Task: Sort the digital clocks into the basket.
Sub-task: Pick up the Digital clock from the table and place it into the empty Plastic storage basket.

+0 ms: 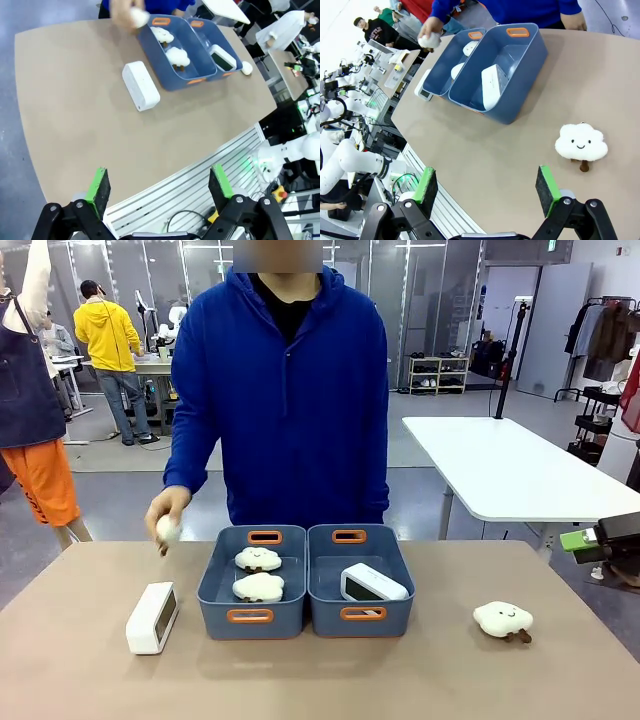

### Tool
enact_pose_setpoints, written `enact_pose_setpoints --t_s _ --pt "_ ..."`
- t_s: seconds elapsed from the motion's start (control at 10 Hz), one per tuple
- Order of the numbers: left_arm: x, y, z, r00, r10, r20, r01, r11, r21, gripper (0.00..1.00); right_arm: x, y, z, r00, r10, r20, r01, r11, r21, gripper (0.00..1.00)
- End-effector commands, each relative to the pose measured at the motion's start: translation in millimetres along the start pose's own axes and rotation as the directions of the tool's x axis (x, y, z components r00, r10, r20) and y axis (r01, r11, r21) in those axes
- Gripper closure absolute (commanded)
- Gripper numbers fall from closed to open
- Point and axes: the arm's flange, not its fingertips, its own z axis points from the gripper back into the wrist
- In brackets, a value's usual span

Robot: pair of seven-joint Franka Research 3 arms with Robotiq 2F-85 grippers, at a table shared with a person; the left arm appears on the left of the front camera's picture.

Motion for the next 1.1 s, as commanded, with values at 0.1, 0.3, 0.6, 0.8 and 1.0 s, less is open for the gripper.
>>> enact_pose_setpoints --t_s 0.1,0.3,0.6,0.8,1.0 --pt "-4.6 -4.6 -17.8 0.999 -0.02 -0.05 0.021 1.0 0.022 0.0 -0.8 0.7 1.4 1.0 0.011 -0.002 -0.011 1.0 0.005 0.0" --pt "-0.8 -7.7 -25.0 0.997 -0.029 -0.067 0.031 0.999 0.031 0.0 -0.8 0.7 1.4 1.0 0.011 -0.002 -0.011 1.0 0.005 0.0" --pt "-1.9 -5.3 -29.9 0.997 -0.041 -0.071 0.043 0.999 0.023 0.0 -0.8 0.7 1.4 1.0 0.011 -0.002 -0.011 1.0 0.005 0.0" --pt "4.5 -11.4 -41.0 0.996 -0.062 -0.07 0.063 0.998 0.022 0.0 -0.8 0.7 1.4 1.0 0.011 -0.002 -0.011 1.0 0.005 0.0" --pt "30.9 -35.0 -109.3 0.984 -0.119 -0.13 0.122 0.992 0.019 0.0 -0.8 0.7 1.4 1.0 0.011 -0.002 -0.011 1.0 0.005 0.0"
